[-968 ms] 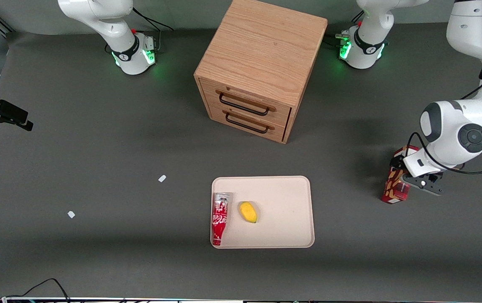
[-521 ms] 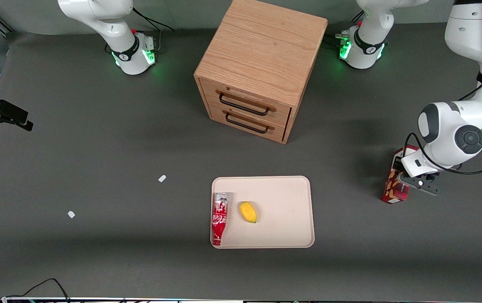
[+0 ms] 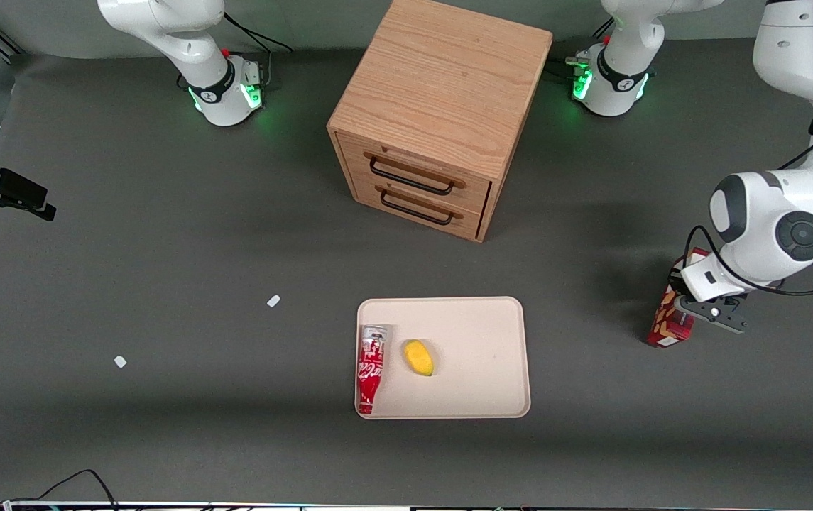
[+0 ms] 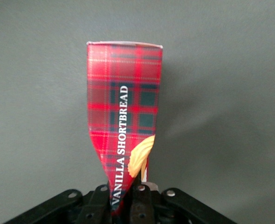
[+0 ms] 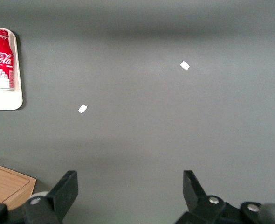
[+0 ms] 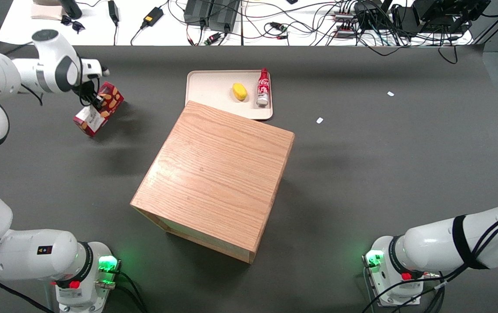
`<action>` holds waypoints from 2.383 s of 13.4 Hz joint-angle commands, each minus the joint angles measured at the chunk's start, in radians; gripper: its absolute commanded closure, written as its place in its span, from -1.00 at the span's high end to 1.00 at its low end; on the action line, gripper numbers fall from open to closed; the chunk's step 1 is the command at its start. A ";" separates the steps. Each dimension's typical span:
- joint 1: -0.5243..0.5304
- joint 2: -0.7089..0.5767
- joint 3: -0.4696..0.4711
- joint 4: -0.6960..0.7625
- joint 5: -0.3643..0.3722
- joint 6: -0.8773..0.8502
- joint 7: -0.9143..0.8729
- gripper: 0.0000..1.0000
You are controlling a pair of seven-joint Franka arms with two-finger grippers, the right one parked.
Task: Place red cookie box on tray
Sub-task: 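Lift the box and carry it over the cream tray's edge, then lower the box upright onto the tray and open the left gripper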
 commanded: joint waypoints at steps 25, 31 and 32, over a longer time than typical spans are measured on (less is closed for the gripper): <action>-0.321 0.499 -0.209 0.813 -0.044 -0.305 -0.918 -1.00; -0.329 0.522 -0.196 0.813 -0.024 -0.281 -0.925 -0.94; -0.329 0.521 -0.196 0.812 -0.016 -0.274 -0.918 0.57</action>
